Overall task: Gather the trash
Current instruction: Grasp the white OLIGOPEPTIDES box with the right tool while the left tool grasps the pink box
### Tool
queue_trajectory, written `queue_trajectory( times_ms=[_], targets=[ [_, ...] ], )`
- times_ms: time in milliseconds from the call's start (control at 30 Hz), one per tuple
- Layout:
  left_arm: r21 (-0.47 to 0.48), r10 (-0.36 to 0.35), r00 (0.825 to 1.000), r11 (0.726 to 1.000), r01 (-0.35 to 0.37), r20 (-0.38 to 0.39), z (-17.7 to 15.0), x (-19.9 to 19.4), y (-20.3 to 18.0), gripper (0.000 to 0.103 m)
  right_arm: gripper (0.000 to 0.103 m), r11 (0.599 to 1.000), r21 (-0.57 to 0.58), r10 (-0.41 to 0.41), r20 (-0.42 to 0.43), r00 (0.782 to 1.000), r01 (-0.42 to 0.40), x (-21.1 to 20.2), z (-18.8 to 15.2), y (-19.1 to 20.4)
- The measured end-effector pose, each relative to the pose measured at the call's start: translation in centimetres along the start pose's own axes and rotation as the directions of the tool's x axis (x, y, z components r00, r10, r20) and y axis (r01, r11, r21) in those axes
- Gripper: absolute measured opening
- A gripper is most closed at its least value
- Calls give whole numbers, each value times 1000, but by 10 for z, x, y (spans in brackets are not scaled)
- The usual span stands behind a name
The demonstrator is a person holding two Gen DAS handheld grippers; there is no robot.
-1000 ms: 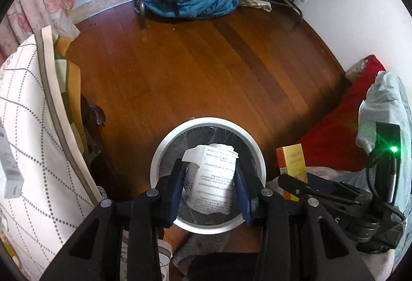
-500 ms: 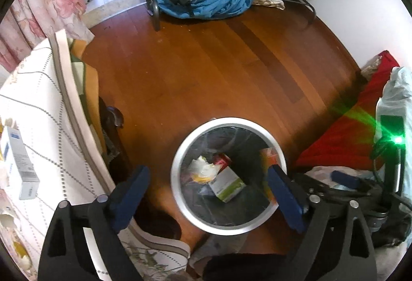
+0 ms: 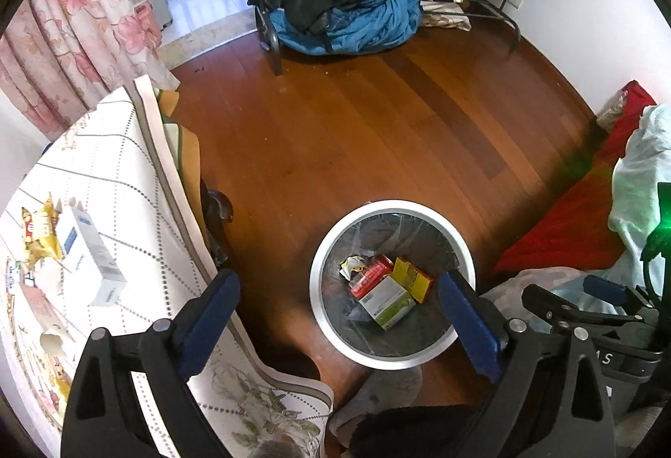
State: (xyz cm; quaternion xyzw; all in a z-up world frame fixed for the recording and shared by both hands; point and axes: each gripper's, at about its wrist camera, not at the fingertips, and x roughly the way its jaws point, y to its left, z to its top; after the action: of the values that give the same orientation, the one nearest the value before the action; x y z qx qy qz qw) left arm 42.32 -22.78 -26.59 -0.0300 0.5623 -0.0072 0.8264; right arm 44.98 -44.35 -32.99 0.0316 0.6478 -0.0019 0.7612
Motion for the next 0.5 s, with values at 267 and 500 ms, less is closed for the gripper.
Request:
queue_trajectory(
  times_ms=[267,500],
  targets=[
    [-64,21,992,998,-13,123,8,-76,35,97,101,997,-38,71,138,988,-66,-91,-4,29],
    [-293,174,961,950,-106,216,-10,-150,166,97,101,961,-205,228,217,949,-184,-157,-5,142]
  ],
)
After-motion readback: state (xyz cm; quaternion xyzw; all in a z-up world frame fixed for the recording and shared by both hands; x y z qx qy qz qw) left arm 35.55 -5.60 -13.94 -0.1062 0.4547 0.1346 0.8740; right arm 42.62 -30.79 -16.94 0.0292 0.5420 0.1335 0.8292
